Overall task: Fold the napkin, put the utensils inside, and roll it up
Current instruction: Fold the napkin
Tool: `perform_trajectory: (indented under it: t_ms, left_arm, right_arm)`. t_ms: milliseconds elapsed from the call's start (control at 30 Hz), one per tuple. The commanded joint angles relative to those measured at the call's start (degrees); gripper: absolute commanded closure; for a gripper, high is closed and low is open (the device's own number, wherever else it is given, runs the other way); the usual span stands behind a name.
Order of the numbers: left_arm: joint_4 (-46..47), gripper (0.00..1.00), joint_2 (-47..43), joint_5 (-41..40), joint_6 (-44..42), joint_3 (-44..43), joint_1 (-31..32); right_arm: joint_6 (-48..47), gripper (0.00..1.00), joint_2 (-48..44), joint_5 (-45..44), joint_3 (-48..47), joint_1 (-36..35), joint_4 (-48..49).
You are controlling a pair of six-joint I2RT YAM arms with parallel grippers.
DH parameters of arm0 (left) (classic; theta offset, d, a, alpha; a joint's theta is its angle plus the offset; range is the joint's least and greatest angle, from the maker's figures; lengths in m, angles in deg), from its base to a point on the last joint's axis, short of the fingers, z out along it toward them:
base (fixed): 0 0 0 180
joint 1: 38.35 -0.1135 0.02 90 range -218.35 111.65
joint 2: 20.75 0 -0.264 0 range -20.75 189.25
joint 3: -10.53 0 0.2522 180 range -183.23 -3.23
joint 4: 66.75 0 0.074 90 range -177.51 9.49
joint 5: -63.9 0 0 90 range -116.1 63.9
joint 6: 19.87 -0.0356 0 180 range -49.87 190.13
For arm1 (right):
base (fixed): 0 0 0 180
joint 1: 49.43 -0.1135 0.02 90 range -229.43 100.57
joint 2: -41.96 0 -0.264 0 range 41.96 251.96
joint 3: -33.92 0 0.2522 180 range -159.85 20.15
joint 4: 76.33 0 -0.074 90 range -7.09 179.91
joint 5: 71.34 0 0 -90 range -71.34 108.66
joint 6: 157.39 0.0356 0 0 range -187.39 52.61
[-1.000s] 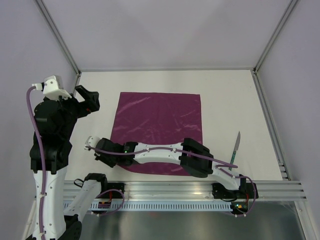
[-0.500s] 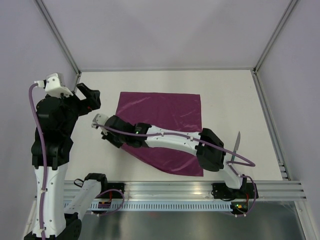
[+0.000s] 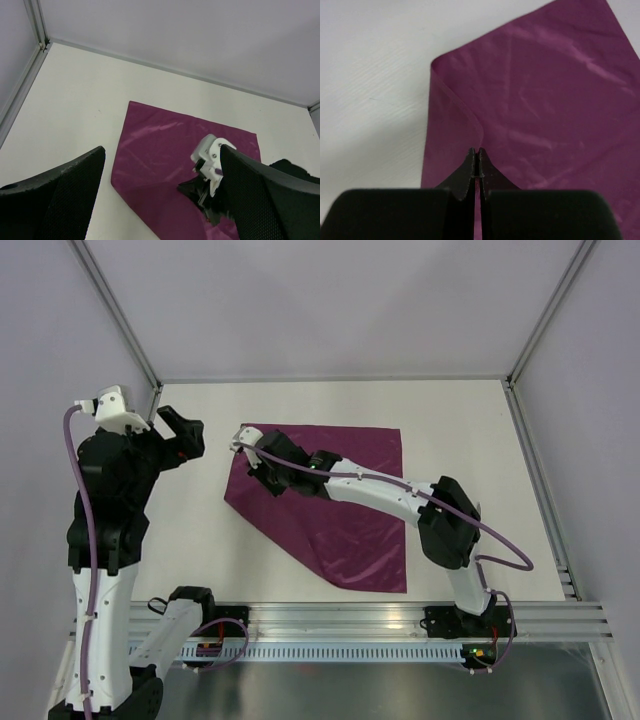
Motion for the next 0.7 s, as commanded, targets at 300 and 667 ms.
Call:
perform_trajectory:
  t_ms: [300,667]
  left_arm:
    - [3.04,0.0,0.67,2.08,-0.27,1.35,-0.1]
    - [3.83,0.0,1.46,2.43,-0.62,2.05,-0.1]
  right_arm:
    - [-3.95,1.0,-7.63,-2.09,10.32,9.16,4.12]
    - [-4.65,0.99,-10.53,-2.27,15.25,15.84,6.59]
